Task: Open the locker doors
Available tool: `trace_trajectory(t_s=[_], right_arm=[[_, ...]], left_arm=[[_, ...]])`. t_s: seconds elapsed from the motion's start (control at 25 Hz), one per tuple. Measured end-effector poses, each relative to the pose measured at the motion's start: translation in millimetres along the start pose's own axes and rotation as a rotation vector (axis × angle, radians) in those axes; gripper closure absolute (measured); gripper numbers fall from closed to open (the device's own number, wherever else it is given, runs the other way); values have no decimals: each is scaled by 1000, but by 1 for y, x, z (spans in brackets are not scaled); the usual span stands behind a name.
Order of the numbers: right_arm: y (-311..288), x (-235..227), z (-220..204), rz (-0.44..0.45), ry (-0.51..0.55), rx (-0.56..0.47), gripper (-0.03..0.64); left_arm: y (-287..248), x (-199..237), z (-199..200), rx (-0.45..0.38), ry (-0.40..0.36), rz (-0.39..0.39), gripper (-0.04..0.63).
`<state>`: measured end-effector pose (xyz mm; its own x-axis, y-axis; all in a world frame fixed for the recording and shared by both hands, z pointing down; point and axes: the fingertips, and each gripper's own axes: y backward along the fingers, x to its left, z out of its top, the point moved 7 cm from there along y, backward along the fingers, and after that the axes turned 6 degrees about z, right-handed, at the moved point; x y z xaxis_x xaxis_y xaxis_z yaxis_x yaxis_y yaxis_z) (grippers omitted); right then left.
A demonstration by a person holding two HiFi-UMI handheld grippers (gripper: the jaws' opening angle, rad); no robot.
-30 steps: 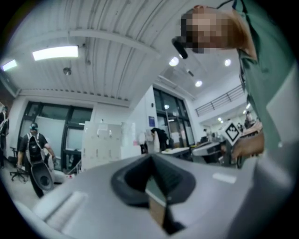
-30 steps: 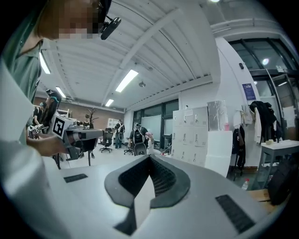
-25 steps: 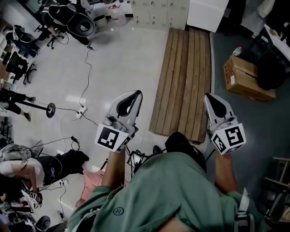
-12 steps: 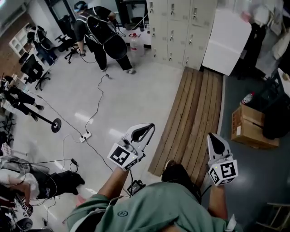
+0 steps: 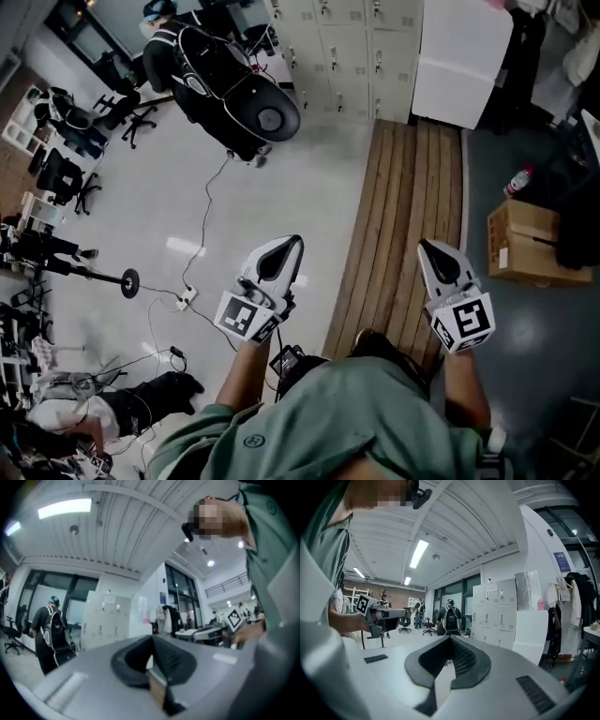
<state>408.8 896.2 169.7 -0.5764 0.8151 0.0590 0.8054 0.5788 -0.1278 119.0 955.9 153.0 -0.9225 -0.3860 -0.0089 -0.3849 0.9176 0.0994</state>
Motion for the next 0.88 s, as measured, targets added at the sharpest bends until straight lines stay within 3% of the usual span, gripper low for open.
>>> trace_trajectory(t_s=[0.36, 0.6, 0.88], right_arm=[[-52, -9, -5, -73, 9, -10, 617], [-109, 4, -11, -197, -34, -38, 617], [-169, 13, 14, -244, -24, -37, 617]], left_arm=[[-33, 73, -12, -21, -23, -52, 594], [-50, 134, -30, -43, -41, -172, 594], [-72, 180, -31, -36, -6, -289, 594]])
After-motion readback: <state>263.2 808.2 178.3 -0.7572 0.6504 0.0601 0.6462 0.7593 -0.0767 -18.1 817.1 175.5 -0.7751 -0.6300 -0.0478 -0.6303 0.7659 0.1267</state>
